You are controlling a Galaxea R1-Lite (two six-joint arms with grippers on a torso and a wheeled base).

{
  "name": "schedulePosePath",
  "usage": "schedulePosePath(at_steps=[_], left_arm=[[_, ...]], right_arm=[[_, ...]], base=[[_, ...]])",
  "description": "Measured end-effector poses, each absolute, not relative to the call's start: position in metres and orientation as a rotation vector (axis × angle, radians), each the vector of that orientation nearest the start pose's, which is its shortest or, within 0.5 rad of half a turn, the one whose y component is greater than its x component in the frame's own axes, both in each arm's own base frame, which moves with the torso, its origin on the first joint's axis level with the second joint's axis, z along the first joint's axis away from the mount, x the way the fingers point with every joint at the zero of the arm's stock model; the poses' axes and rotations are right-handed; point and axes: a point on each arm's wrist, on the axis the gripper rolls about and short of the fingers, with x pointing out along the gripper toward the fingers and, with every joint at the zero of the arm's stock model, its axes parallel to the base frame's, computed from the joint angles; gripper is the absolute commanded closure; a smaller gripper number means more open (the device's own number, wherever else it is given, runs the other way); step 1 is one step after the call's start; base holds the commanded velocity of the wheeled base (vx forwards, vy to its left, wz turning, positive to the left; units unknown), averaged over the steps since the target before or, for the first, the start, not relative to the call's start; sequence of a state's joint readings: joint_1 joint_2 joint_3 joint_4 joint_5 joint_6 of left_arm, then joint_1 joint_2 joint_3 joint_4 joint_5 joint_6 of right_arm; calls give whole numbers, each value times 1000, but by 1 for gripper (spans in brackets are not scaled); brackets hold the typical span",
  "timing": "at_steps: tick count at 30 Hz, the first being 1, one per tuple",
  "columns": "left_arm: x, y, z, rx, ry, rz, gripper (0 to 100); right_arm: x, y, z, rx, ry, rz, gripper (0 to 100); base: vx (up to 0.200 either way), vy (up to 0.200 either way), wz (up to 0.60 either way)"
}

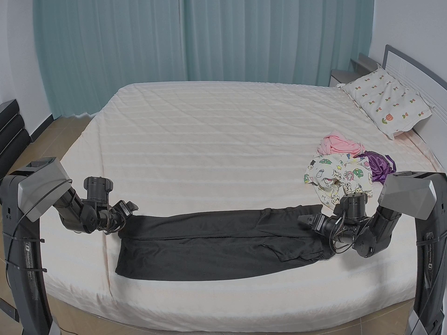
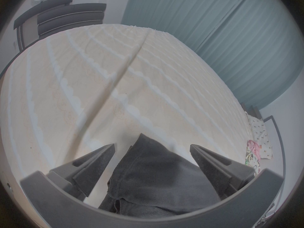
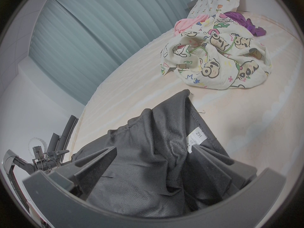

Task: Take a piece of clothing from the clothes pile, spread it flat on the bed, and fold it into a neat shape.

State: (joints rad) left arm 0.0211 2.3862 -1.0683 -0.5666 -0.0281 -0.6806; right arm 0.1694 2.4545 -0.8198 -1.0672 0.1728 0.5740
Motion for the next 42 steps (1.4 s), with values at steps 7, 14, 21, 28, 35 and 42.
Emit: schedulePosePath(at_steps=[7, 14, 21, 28, 35, 42], left_arm=[[418, 9, -21, -668, 707, 277, 100], [424, 13, -25, -714, 672, 346, 100], [424, 18, -25, -764, 657, 375, 100], [424, 22, -26, -775, 655, 389, 100], [423, 23, -27, -776, 658, 393, 100], [423, 23, -27, -776, 659, 393, 100]], right_arm=[[379, 63, -34, 561, 618, 159, 0], [384, 52, -23, 570, 578, 140, 0], [396, 52, -18, 571, 566, 136, 0], [409, 50, -19, 573, 564, 126, 0], [416, 51, -30, 571, 574, 122, 0], [427, 53, -39, 567, 601, 101, 100]], base=[[0, 0, 0], [0, 0, 0], [0, 0, 0], [0, 0, 0], [0, 0, 0], [0, 0, 0]])
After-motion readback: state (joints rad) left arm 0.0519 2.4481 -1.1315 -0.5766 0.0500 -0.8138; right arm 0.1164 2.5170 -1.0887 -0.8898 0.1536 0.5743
